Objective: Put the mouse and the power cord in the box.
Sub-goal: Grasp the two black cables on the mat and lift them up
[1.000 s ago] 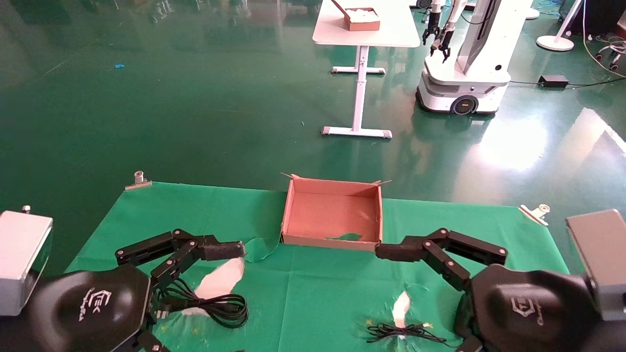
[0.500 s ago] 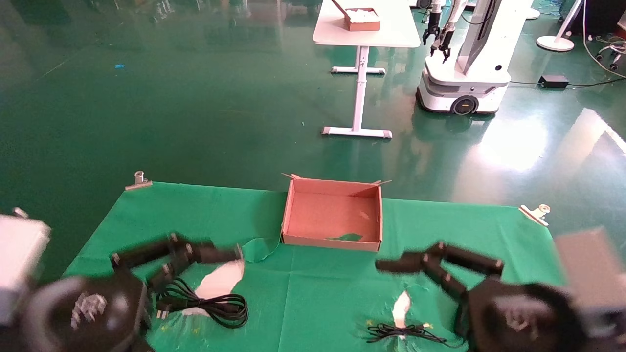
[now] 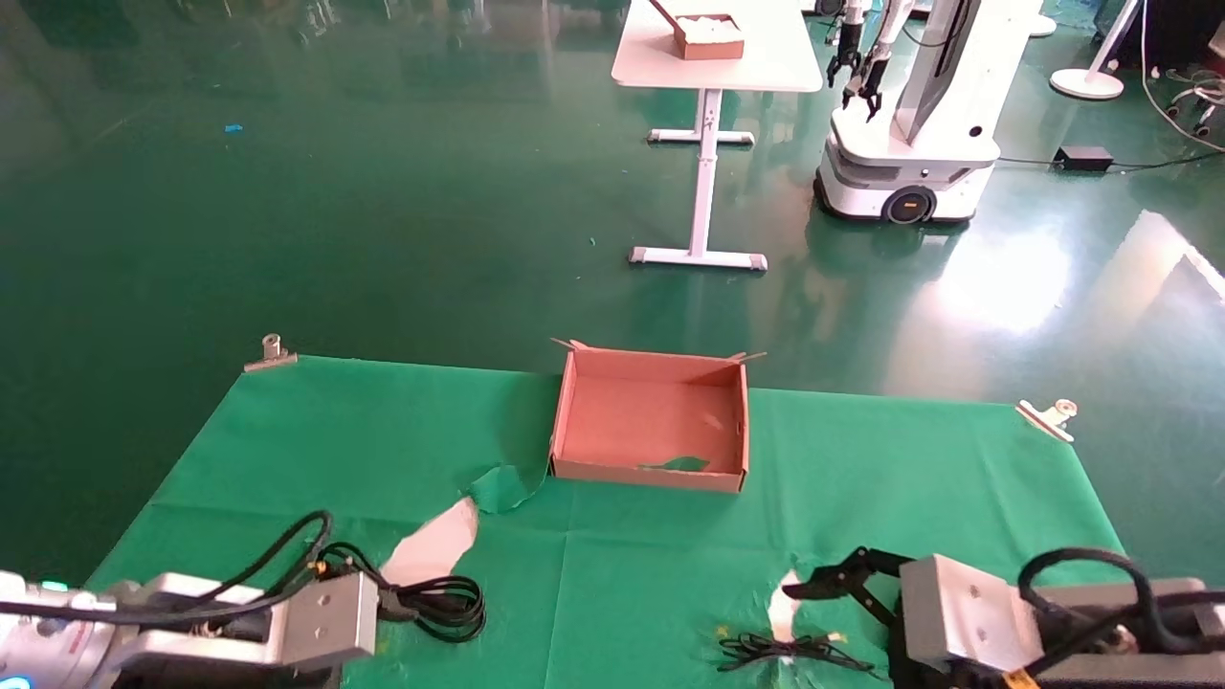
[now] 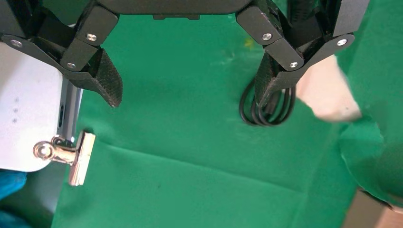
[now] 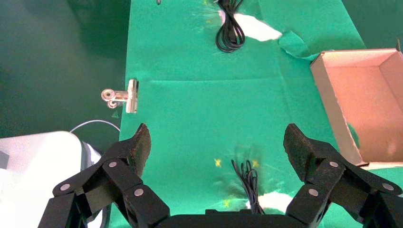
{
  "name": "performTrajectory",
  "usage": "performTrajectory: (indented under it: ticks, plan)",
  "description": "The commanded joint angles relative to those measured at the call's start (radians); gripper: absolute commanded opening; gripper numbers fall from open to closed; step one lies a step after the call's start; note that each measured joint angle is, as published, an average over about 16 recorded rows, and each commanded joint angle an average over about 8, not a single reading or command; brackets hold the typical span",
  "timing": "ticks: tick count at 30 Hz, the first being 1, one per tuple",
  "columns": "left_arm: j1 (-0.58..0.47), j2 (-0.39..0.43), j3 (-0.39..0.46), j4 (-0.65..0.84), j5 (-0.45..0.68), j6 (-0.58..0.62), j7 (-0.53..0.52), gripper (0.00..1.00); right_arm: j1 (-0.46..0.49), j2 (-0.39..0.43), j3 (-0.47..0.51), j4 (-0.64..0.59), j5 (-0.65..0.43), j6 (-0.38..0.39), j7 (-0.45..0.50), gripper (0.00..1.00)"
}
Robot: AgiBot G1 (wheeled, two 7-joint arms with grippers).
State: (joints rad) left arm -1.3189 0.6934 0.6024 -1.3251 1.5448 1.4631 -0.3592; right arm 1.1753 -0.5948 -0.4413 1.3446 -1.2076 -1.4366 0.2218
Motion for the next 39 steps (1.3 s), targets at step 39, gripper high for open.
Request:
performTrajectory:
  ticks: [39]
  plan:
    - [-0.146,0.393,0.212,0.449,0.62,-0.331,0.082,1.0,0.045,0.012,-0.038,0.002,-0.163,0.013,-0.02,1.0]
